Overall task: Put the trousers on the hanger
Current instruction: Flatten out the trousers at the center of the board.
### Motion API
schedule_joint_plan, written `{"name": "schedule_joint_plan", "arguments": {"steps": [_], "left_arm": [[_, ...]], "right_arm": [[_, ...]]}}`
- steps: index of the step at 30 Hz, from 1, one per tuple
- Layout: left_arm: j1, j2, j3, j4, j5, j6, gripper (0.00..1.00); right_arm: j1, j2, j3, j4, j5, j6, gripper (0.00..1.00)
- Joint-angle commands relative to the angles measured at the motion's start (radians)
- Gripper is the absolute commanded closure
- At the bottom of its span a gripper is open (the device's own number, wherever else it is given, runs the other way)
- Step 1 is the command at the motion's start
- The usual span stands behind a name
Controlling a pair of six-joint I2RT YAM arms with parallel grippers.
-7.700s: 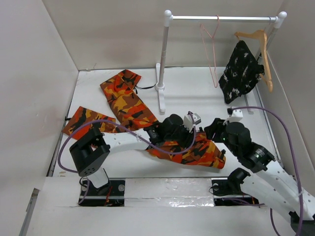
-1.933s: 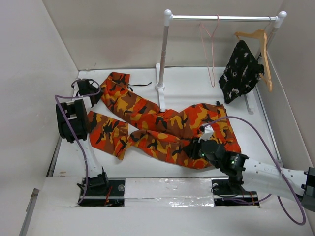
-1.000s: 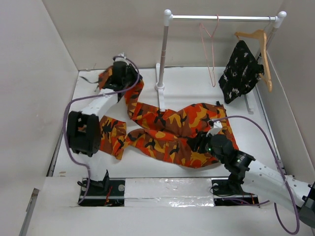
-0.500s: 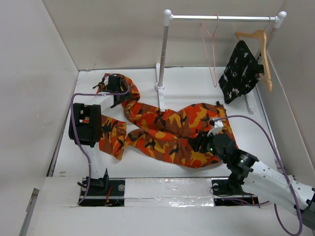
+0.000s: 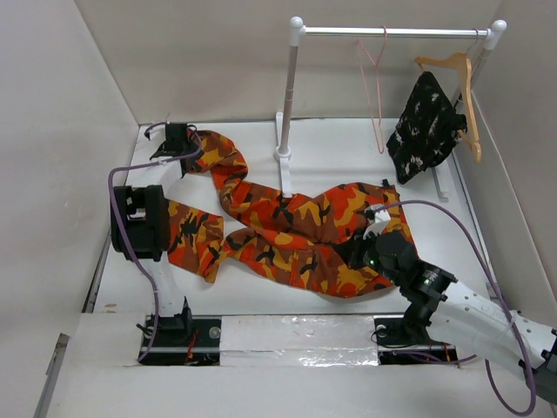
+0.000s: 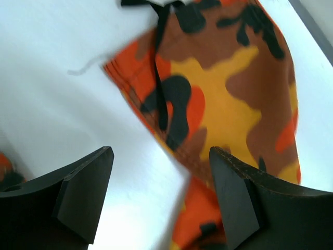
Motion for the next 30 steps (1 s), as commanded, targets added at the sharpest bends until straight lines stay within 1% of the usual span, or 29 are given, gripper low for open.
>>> {"name": "schedule_joint_plan", "arguments": {"steps": [1,3,6,8,12,14,15,16,18,19,20,21,22,24,25,26,27,28,30], "left_arm": [[0.037,0.085,0.100,-0.064,-0.024,-0.012,0.27],[0.066,0.128,0.166,-0.087,-0.008,0.000,0.28],[0.089,0.202,0.256,-0.133,-0.005,0.022,0.29],[0.089,0.240,0.299,-0.144,-0.001,0.034,0.31],[0.099,0.292,0.351,-0.161,-0.004,0.045,0.39],[0.099,0.326,0.384,-0.179,0.003,0.053,0.46],[0.099,0.338,0.393,-0.185,0.006,0.057,0.47],[0.099,0.358,0.402,-0.192,0.013,0.062,0.56],[0.108,0.378,0.440,-0.218,0.022,0.070,0.72],[0.108,0.381,0.447,-0.227,0.007,0.073,0.90],[0.118,0.377,0.444,-0.225,-0.003,0.074,0.96],[0.138,0.361,0.427,-0.215,-0.022,0.077,1.00],[0.139,0.351,0.427,-0.212,-0.027,0.076,1.00],[0.184,0.319,0.401,-0.205,-0.034,0.077,1.00],[0.200,0.271,0.387,-0.198,-0.054,0.083,1.00],[0.212,0.245,0.361,-0.183,-0.075,0.096,1.00],[0.232,0.216,0.352,-0.179,-0.106,0.103,1.00],[0.241,0.159,0.344,-0.176,-0.172,0.109,1.00],[0.256,0.105,0.327,-0.173,-0.217,0.125,1.00]], "right_arm": [[-0.005,-0.027,-0.022,0.034,-0.006,-0.003,0.95],[-0.005,-0.036,-0.033,0.034,-0.008,0.000,0.91],[-0.005,-0.036,-0.047,0.034,-0.032,0.003,0.89],[-0.005,-0.031,-0.054,0.032,-0.041,0.014,0.89],[-0.005,-0.016,-0.071,0.063,-0.048,0.034,0.88],[-0.005,-0.005,-0.074,0.080,-0.041,0.040,0.85],[-0.005,0.001,-0.074,0.095,-0.038,0.041,0.84],[-0.005,0.019,-0.071,0.101,-0.034,0.041,0.82],[-0.005,0.038,-0.054,0.108,-0.014,0.040,0.77],[-0.005,0.055,-0.050,0.106,-0.008,0.037,0.75],[-0.005,0.062,-0.038,0.101,0.008,0.037,0.71],[-0.005,0.070,-0.030,0.082,0.037,0.041,0.69],[-0.005,0.070,-0.022,0.065,0.057,0.041,0.66],[-0.005,0.065,-0.007,0.037,0.107,0.048,0.57],[-0.005,0.059,-0.005,0.020,0.124,0.051,0.54],[-0.005,0.041,-0.007,0.016,0.139,0.054,0.48],[-0.005,0.029,-0.014,0.014,0.175,0.054,0.44],[-0.014,0.018,-0.018,0.017,0.190,0.057,0.40],[-0.035,-0.008,-0.025,0.023,0.224,0.071,0.36]]}}
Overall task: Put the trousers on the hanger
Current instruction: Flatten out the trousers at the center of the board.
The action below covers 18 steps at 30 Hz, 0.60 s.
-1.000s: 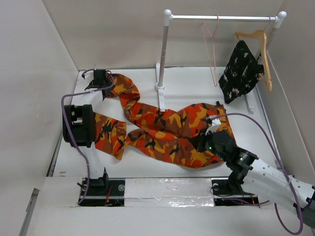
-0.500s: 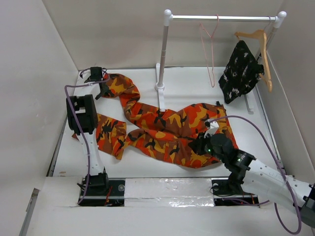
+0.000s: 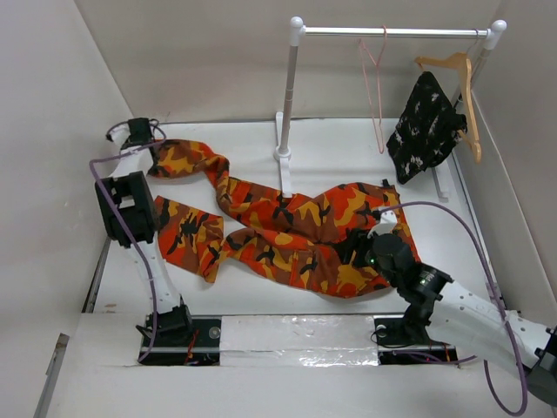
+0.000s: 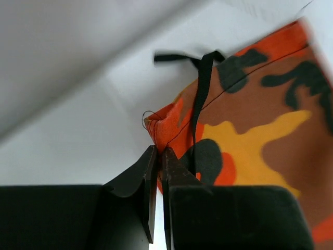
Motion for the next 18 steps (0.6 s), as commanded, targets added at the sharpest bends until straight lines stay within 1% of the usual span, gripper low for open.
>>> {"name": "schedule_joint_plan", "arguments": {"steps": [1,2,3,4,6,7,8,10,11,12,13,14,15,16,17,18], "left_arm": [[0.037,-0.233,-0.012,0.018,-0.168,0.045,1.00],[0.037,-0.252,-0.031,0.037,-0.178,0.053,1.00],[0.037,-0.269,-0.037,0.047,-0.179,0.077,0.89],[0.037,-0.285,-0.036,0.032,-0.173,0.082,0.71],[0.037,-0.307,-0.043,0.031,-0.149,0.082,0.55],[0.037,-0.339,-0.064,0.047,-0.109,0.093,0.37],[0.037,-0.354,-0.100,0.073,-0.092,0.090,0.33],[0.006,-0.408,-0.132,0.101,-0.058,0.086,0.31],[-0.039,-0.424,-0.149,0.115,-0.050,0.088,0.31],[-0.069,-0.439,-0.155,0.123,-0.041,0.088,0.31],[-0.104,-0.472,-0.160,0.129,-0.031,0.088,0.32],[-0.189,-0.491,-0.175,0.144,-0.037,0.090,0.32],[-0.237,-0.511,-0.184,0.155,-0.040,0.091,0.33],[-0.286,-0.548,-0.198,0.164,-0.040,0.085,0.33],[-0.335,-0.568,-0.238,0.190,-0.035,0.058,0.33],[-0.430,-0.588,-0.261,0.202,-0.024,0.038,0.33]], "right_arm": [[-0.059,-0.039,0.033,0.017,0.113,0.018,0.36],[-0.082,-0.039,0.033,0.020,0.119,0.021,0.36],[-0.105,-0.035,0.034,0.027,0.120,0.020,0.36],[-0.152,-0.029,0.039,0.046,0.117,0.018,0.35],[-0.197,-0.015,0.042,0.064,0.104,0.002,0.35],[-0.220,0.006,0.045,0.086,0.103,0.000,0.35],[-0.265,0.019,0.053,0.093,0.104,0.004,0.34],[-0.312,0.063,0.066,0.121,0.092,-0.002,0.32],[-0.338,0.078,0.085,0.127,0.093,-0.002,0.30],[-0.393,0.095,0.094,0.127,0.098,-0.003,0.29],[-0.426,0.117,0.105,0.162,0.101,-0.009,0.26],[-0.461,0.163,0.126,0.172,0.095,-0.011,0.21],[-0.540,0.190,0.137,0.193,0.086,-0.012,0.18],[-0.585,0.218,0.146,0.208,0.072,-0.014,0.16],[-0.634,0.287,0.154,0.227,0.051,-0.005,0.14],[-0.685,0.325,0.169,0.245,-0.016,0.000,0.13]]}}
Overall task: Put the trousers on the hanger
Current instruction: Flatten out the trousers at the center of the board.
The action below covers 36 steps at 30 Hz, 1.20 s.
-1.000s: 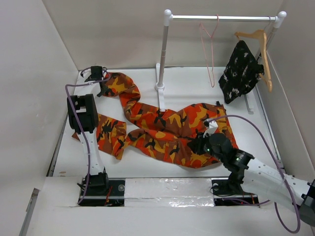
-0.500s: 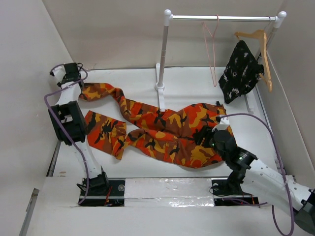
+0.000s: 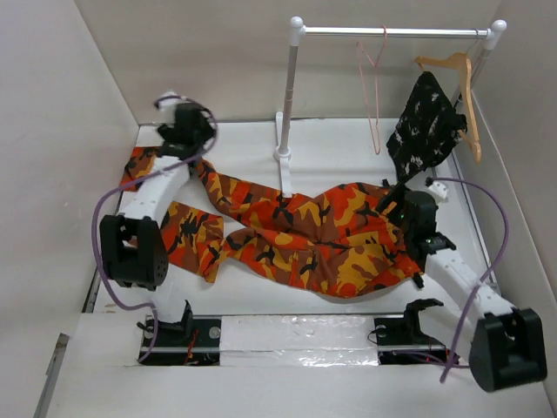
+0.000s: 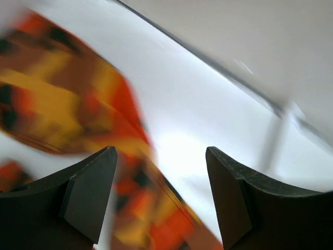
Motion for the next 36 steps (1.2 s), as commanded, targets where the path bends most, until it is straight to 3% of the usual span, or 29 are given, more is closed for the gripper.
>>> {"name": "schedule_joint_plan", "arguments": {"steps": [1,4,7,10,15,23,24,27,28,29,30,31,36], "left_arm": [[-0.207,-0.156,-0.084,0.076,0.070,-0.050,0.34],[-0.380,-0.248,-0.285,0.246,0.107,-0.092,0.33],[-0.465,-0.288,-0.429,0.328,0.136,-0.107,0.32],[-0.487,-0.332,-0.535,0.348,0.156,-0.103,0.30],[-0.487,-0.446,-0.747,0.437,0.175,-0.115,0.29],[-0.487,-0.576,-0.862,0.458,0.176,-0.052,0.30],[-0.487,-0.589,-0.870,0.458,0.178,-0.034,0.30],[-0.487,-0.642,-0.904,0.460,0.185,-0.003,0.30],[-0.487,-0.671,-0.910,0.458,0.185,0.006,0.30],[-0.487,-0.687,-0.917,0.449,0.184,0.014,0.30],[-0.487,-0.701,-0.919,0.441,0.178,0.022,0.30],[-0.487,-0.711,-0.919,0.437,0.170,0.032,0.30],[-0.487,-0.741,-0.921,0.417,0.152,0.032,0.30]], "right_arm": [[-0.193,0.121,0.066,0.153,-0.095,0.008,0.13],[-0.353,0.318,0.109,0.234,-0.282,0.026,0.13],[-0.415,0.504,0.195,0.178,-0.412,0.011,0.13],[-0.424,0.578,0.230,0.199,-0.440,0.003,0.13],[-0.446,0.673,0.336,0.123,-0.579,-0.046,0.29],[-0.446,0.734,0.397,-0.052,-0.584,-0.114,0.29],[-0.446,0.757,0.403,-0.064,-0.604,-0.135,0.32],[-0.436,0.771,0.442,-0.142,-0.594,-0.178,0.60],[-0.424,0.765,0.451,-0.184,-0.568,-0.186,0.71],[-0.424,0.755,0.449,-0.192,-0.543,-0.189,0.89],[-0.424,0.736,0.439,-0.192,-0.517,-0.183,0.96],[-0.436,0.675,0.420,-0.169,-0.508,-0.174,1.00],[-0.521,0.424,0.310,-0.133,-0.402,-0.111,1.00]]}}
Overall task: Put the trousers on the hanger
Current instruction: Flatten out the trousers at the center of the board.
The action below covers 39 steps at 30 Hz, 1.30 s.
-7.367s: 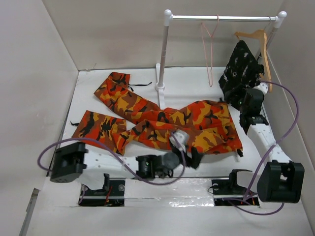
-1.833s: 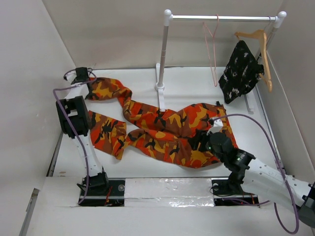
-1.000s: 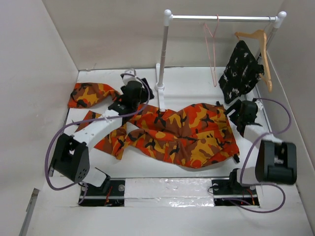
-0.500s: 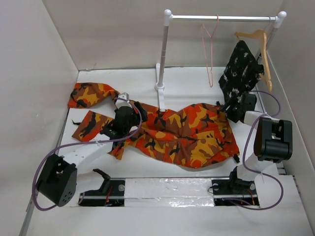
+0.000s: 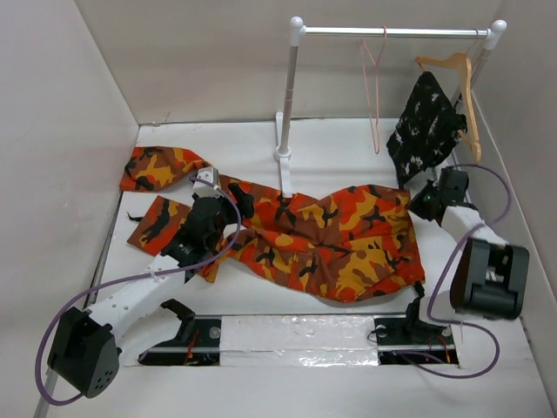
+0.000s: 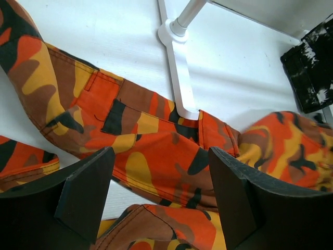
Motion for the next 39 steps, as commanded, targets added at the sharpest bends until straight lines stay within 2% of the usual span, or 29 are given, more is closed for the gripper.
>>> {"name": "schedule_joint_plan", "arguments": {"steps": [1,3,8,10,16,18,22,25,29,32,36,38,39], "left_arm": [[0.003,-0.015,-0.007,0.008,-0.023,0.022,0.30],[0.003,-0.011,-0.002,-0.004,-0.032,0.014,0.26],[0.003,-0.008,-0.019,-0.010,-0.115,-0.017,0.21],[0.012,-0.002,-0.024,-0.010,-0.136,-0.033,0.17],[0.075,0.047,-0.044,0.005,-0.120,-0.057,0.16],[0.109,0.074,-0.041,0.005,-0.117,-0.063,0.14],[0.164,0.194,-0.035,0.036,-0.106,-0.096,0.14],[0.225,0.293,-0.018,0.077,-0.014,-0.099,0.14],[0.236,0.399,-0.018,0.092,-0.020,-0.126,0.18],[0.255,0.385,-0.019,0.070,-0.008,-0.135,0.18],[0.264,0.356,-0.048,0.064,0.014,-0.135,0.20],[0.264,0.328,-0.059,0.054,-0.001,-0.144,0.19],[0.273,0.318,-0.070,0.053,-0.005,-0.145,0.18]], "right_arm": [[-0.058,-0.179,-0.021,-0.024,0.133,0.023,1.00],[-0.078,-0.271,-0.018,-0.055,0.234,0.029,1.00],[-0.138,-0.389,-0.021,-0.051,0.331,0.032,1.00],[-0.138,-0.385,0.002,-0.044,0.377,0.038,1.00],[-0.138,-0.250,0.137,-0.178,0.509,0.087,1.00],[-0.138,-0.265,0.110,-0.164,0.503,0.098,1.00],[-0.138,-0.332,-0.016,-0.008,0.412,0.122,1.00],[-0.138,-0.329,-0.051,0.032,0.382,0.132,1.00],[-0.150,-0.242,0.026,-0.041,0.437,0.141,1.00],[-0.178,-0.184,0.088,-0.076,0.450,0.156,1.00],[-0.213,-0.191,0.122,-0.081,0.448,0.197,1.00],[-0.213,-0.194,0.125,-0.077,0.436,0.219,0.96],[-0.213,-0.194,0.123,-0.067,0.427,0.230,0.78]]}}
